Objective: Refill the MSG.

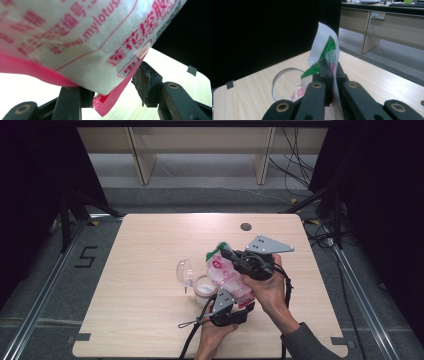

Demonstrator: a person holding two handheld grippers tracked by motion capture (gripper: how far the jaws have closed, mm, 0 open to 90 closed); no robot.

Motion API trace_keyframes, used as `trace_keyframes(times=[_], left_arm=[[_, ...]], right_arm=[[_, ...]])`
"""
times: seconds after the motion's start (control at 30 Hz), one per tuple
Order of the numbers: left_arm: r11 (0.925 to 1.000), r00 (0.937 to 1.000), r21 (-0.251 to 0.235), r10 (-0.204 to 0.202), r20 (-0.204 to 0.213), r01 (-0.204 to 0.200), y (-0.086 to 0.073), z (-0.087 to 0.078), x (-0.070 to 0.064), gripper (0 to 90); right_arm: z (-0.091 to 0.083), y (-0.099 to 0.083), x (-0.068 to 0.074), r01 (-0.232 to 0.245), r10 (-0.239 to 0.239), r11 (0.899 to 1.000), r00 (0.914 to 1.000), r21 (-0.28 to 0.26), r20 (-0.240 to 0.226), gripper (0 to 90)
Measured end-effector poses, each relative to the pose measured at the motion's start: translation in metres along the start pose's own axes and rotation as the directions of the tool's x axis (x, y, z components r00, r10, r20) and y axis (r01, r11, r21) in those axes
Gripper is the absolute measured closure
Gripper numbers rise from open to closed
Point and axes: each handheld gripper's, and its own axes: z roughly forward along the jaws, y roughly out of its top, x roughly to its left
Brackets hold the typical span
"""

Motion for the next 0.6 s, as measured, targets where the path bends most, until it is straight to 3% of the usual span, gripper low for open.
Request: trace_keyframes(times=[0.23, 0.27, 0.33, 0.43, 0.53, 0.6], left_arm=[[0.9998, 0.9997, 0.009, -0.017, 0.019, 0.016, 0.0, -0.003, 0.002, 44.0], [0.9995, 0.9997, 0.021, -0.022, -0.012, 0.022, -0.001, -0.005, 0.002, 43.0], [0.999, 0.9992, 0.032, -0.031, -0.026, 0.031, -0.002, -0.007, 0.004, 40.8], [0.9988, 0.9989, 0.025, -0.041, -0.023, 0.042, -0.002, -0.008, 0.005, 38.7], [0.9966, 0.997, 0.055, -0.059, -0.05, 0.061, 0.0, -0.012, 0.007, 33.8], [0.9949, 0.9942, 0.031, -0.094, -0.051, 0.096, -0.001, -0.013, 0.004, 32.3]], right_arm=[[-0.015, -0.008, -0.008, -0.052, 0.052, 0.997, 0.9986, -0.051, -0.003, 90.0], [-0.016, -0.009, -0.01, -0.046, 0.046, 0.997, 0.9989, -0.055, 0.0, 90.0], [-0.017, -0.014, -0.011, -0.059, 0.058, 0.996, 0.9982, -0.064, -0.011, 90.0], [-0.018, -0.017, -0.012, -0.062, 0.062, 0.996, 0.9981, -0.058, -0.008, 90.0], [-0.02, -0.023, -0.016, -0.056, 0.057, 0.997, 0.9984, -0.06, 0.003, 90.0], [-0.02, -0.025, -0.018, -0.081, 0.081, 0.995, 0.9967, -0.062, -0.005, 90.0]])
